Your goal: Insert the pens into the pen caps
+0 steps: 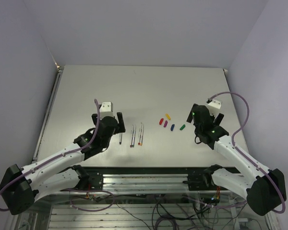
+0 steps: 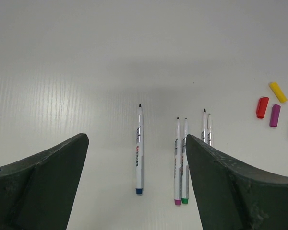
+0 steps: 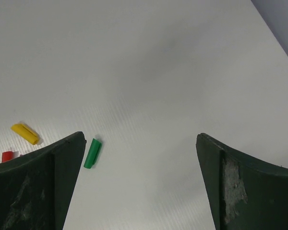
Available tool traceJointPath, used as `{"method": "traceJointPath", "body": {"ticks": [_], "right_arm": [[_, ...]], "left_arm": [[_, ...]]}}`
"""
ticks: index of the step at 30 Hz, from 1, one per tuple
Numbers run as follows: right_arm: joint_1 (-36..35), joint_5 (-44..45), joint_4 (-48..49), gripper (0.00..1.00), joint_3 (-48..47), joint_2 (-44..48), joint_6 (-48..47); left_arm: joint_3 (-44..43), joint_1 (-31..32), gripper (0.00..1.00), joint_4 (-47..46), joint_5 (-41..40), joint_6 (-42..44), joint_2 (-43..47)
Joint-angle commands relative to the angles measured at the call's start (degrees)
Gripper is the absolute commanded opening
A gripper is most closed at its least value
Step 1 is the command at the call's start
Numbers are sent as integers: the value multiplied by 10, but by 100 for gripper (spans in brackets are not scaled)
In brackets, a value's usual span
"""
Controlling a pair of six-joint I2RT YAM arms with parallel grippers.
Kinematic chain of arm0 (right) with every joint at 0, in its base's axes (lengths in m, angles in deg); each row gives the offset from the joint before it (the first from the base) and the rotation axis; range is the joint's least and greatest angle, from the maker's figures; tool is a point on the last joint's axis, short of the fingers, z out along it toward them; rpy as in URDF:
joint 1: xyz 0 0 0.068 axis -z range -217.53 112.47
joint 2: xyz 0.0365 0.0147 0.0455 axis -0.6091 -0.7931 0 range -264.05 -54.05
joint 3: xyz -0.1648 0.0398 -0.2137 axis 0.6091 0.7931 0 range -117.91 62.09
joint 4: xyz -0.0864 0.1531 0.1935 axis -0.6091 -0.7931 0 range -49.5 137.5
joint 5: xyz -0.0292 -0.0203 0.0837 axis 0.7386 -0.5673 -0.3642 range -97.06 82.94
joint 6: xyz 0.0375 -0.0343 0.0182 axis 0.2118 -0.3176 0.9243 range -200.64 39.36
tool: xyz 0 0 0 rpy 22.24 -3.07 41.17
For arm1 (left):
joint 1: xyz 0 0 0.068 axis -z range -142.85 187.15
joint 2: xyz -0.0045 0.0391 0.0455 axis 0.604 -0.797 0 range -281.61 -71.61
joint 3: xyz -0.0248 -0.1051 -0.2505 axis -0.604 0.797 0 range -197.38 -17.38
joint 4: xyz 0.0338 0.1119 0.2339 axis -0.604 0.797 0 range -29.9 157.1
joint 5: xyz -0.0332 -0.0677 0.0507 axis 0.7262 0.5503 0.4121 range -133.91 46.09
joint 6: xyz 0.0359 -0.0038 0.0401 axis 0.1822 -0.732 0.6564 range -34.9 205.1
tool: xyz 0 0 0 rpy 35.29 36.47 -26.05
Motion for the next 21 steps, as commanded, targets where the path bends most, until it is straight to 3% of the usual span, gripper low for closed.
{"method": "traceJointPath", "body": {"ticks": [1, 9, 16, 21], "right_arm": [[0, 12, 1, 100, -14, 1, -1], [1, -25, 21, 100, -25, 21, -26], [2, 9, -4, 100, -69, 27, -52], [5, -47, 60, 100, -59, 53, -81]], "left_arm": [[-1, 4, 93, 28, -4, -15, 29], [18, 4, 93, 41, 7, -18, 82], [-5, 4, 93, 31, 54, 5, 67], [-36, 4, 93, 38, 37, 1, 39]]}}
